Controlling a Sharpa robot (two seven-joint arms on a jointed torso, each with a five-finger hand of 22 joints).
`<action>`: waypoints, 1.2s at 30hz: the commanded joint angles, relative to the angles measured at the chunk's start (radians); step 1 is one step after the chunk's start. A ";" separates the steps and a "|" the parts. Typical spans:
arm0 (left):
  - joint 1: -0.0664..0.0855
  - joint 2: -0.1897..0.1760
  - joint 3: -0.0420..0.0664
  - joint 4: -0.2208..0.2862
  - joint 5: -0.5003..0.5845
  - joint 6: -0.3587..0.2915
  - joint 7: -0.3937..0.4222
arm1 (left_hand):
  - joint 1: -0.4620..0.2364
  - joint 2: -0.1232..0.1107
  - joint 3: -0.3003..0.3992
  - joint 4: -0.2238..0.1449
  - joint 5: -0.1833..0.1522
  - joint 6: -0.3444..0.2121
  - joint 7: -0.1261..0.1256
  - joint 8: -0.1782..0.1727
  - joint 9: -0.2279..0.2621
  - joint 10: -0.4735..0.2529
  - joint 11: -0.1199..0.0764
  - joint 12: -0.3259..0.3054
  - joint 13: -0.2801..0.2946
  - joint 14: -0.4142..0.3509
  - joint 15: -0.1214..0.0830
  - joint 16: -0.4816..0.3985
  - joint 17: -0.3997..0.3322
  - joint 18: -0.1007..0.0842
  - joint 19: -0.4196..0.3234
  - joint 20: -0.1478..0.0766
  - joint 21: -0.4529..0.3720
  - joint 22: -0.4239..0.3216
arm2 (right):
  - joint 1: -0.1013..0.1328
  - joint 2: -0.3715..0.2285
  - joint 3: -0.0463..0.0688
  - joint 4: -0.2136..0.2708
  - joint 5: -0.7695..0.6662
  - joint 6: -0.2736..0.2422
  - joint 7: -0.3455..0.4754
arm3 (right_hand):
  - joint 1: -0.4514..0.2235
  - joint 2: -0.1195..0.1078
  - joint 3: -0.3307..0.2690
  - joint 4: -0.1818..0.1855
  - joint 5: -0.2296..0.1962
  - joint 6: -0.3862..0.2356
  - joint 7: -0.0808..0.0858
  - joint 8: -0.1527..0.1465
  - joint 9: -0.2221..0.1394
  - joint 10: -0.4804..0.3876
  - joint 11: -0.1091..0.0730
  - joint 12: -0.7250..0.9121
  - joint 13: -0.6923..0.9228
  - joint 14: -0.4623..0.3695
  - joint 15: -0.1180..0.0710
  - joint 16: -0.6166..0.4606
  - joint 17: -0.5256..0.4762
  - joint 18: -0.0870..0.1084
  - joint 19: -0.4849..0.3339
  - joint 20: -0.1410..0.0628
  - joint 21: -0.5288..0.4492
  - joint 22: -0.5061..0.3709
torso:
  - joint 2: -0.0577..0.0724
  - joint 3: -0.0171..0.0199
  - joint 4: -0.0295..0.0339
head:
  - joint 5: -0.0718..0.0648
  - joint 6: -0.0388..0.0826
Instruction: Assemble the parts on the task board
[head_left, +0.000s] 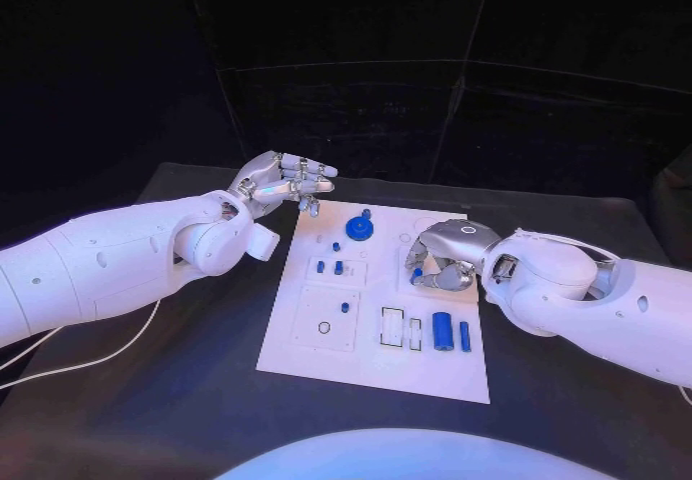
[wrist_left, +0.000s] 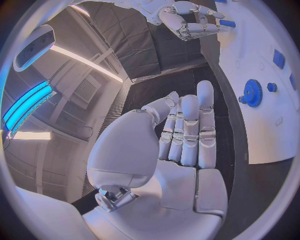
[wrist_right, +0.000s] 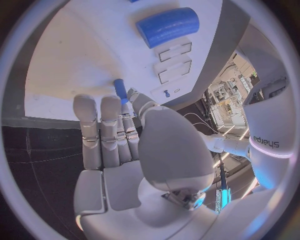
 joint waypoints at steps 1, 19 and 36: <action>0.001 0.001 0.001 0.001 0.005 0.018 -0.002 | -0.009 -0.002 -0.004 0.000 0.005 0.005 -0.001 0.003 0.001 -0.008 -0.002 0.005 0.001 -0.006 -0.002 -0.006 -0.001 0.012 -0.007 0.001 -0.005 -0.001 | 0.002 0.004 0.001 -0.004 -0.024 0.047 -0.014 | 0.004 -0.010 0.022 0.001 -0.007 0.014 0.000 0.001 0.000 0.013 0.000 -0.013 -0.001 0.010 0.000 0.005 -0.001 -0.002 0.009 -0.001 0.006 0.003 | 0.000 0.0002 -0.0005 | -0.002 -0.001; 0.001 0.000 0.001 -0.001 0.005 0.018 -0.004 | -0.009 -0.002 -0.004 0.000 0.005 0.005 -0.001 0.003 0.001 -0.008 -0.002 0.005 0.001 -0.006 -0.002 -0.006 -0.001 0.012 -0.007 0.001 -0.005 -0.001 | 0.001 0.018 0.001 -0.014 -0.033 0.024 -0.014 | 0.005 -0.008 0.146 -0.007 -0.036 0.086 -0.009 0.010 0.004 0.097 -0.014 -0.042 0.002 0.027 -0.012 0.061 0.053 -0.013 0.041 -0.011 0.047 0.067 | -0.001 0.0007 -0.0007 | -0.004 -0.005; 0.001 -0.003 0.001 -0.001 0.005 0.017 0.000 | -0.010 -0.001 -0.004 0.001 0.005 0.005 -0.001 0.003 0.001 -0.009 -0.001 0.006 0.001 -0.006 -0.002 -0.005 -0.001 0.012 -0.007 0.001 -0.006 -0.002 | 0.002 -0.027 0.001 0.078 0.034 -0.117 0.010 | 0.004 -0.004 0.235 -0.048 -0.063 0.125 -0.015 0.014 0.007 0.153 -0.025 -0.047 0.006 0.036 -0.020 0.126 0.116 -0.026 0.069 -0.022 0.106 0.156 | -0.004 0.0002 -0.0021 | -0.002 -0.005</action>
